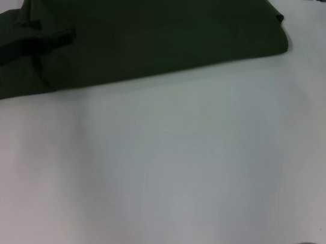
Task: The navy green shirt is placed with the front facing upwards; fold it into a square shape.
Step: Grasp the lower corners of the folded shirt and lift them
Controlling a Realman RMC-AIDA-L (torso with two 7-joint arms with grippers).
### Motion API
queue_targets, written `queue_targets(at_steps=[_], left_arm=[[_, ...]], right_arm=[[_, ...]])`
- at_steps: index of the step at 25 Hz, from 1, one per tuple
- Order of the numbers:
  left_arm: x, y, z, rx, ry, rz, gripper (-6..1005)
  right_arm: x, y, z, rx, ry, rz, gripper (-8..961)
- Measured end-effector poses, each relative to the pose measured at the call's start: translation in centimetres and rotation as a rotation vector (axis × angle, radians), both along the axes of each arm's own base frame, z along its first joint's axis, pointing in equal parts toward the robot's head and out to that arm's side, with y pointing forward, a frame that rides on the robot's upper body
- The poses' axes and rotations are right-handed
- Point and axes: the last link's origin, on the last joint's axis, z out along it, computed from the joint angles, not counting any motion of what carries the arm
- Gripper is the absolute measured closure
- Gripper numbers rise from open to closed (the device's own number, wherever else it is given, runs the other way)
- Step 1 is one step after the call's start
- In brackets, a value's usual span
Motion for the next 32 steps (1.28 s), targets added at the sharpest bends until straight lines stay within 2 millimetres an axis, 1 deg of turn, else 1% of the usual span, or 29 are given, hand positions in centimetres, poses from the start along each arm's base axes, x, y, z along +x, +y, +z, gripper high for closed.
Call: queue_targets(at_steps=[5,11,15,20,24,29,32], left_arm=[[-0.4,-0.1,0.2,0.007,0.007,0.009,119],[-1.5,-0.9,0.5,0.012,0.009,0.033,119],[-2.5,-1.8,0.8,0.001,0.012,0.048,120],[-2.9,-2.4,1.0,0.0,0.01,0.052,120],[-2.9,-2.5,1.1,0.003,0.009,0.053,120],[-3.1,-2.2,2.0,0.038,0.016,0.055,120],[-3.1,-2.2,2.5,0.054,0.021,0.053,120]], right_arm=[[0.6,-0.7,0.2,-0.066,-0.002,-0.041,248],[0.6,-2.0,0.8,-0.146,0.057,-0.051,249],[0.8,-2.4,1.0,-0.169,0.092,-0.076,250],[1.3,-2.6,0.9,-0.165,0.098,-0.111,251],[1.4,-2.3,0.0,-0.149,0.089,-0.132,252],[1.1,-1.5,-1.9,-0.134,0.05,-0.152,252],[0.7,-1.0,-2.7,-0.139,0.031,-0.155,251]])
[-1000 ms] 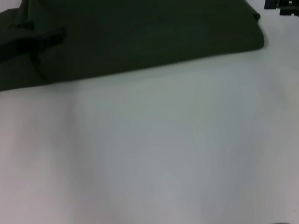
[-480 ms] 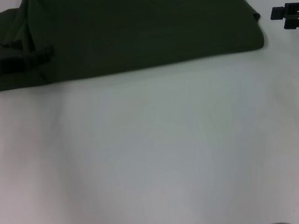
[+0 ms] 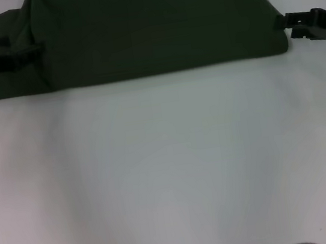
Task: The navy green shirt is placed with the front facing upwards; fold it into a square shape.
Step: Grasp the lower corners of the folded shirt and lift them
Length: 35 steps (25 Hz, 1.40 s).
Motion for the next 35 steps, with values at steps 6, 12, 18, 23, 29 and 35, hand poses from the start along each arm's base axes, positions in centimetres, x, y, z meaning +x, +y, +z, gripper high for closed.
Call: queue_targets(at_steps=[6,12,18,23,29,35], left_arm=[[-0.2,0.0,0.3,0.009,0.005,0.003,121],[-0.4,-0.1,0.6,0.021,0.001,0.013,121],[-0.5,0.1,0.9,0.031,0.0,0.016,121],[-0.5,0.2,1.0,0.04,0.005,0.018,122],[-0.6,0.2,0.9,0.04,0.01,0.02,122],[-1.2,0.1,1.2,0.057,0.014,0.052,122]], right_arm=[[-0.3,0.5,-1.2,-0.007,-0.013,-0.008,250],[-0.3,0.7,-1.7,-0.011,-0.028,-0.013,251],[0.0,0.4,-1.7,-0.011,-0.031,-0.02,278],[-0.3,0.6,-2.2,-0.022,-0.025,-0.02,322],[-0.8,0.9,-3.5,-0.05,-0.053,-0.008,374],[-0.8,0.9,-3.6,-0.044,-0.052,-0.006,649]])
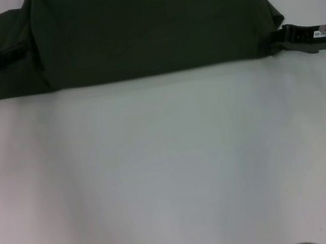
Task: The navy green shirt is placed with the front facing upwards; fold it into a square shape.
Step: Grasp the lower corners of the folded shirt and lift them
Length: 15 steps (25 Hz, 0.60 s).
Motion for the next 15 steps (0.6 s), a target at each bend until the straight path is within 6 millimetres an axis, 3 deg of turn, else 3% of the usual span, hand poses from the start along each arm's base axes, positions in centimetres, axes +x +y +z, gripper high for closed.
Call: queue_targets(at_steps=[4,10,15], left_arm=[[-0.8,0.0,0.7,0.007,-0.024,0.048,122],[-2.0,-0.3,1.4,-0.018,-0.063,0.111,123],[-2.8,-0.8,1.3,-0.075,-0.093,0.133,124]], right_arm=[[0.2,0.0,0.4,0.01,-0.002,-0.003,808],[0.0,0.1,0.5,0.01,-0.007,0.017,942],[0.0,0.2,0.6,0.012,-0.012,0.025,941]])
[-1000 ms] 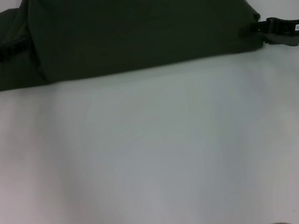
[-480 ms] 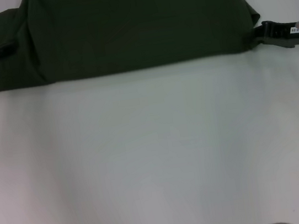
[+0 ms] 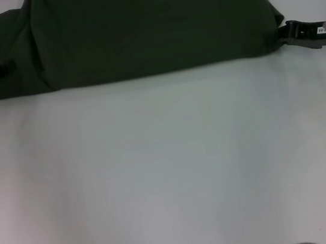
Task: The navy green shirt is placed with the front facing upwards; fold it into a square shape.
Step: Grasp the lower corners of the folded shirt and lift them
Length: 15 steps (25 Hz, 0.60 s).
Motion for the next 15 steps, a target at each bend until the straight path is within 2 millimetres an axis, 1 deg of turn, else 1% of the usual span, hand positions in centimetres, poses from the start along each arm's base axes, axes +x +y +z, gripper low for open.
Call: queue_targets(at_steps=[7,15], left_arm=[[-0.7,-0.1,-0.5,-0.026,-0.001,0.026,127],[-1.9,0.1,-0.2,0.01,0.048,0.071,126]], right_arm=[[0.2,-0.1,0.1,0.001,-0.006,0.004,939],[0.2,-0.1,0.1,0.0,-0.009,0.006,937]])
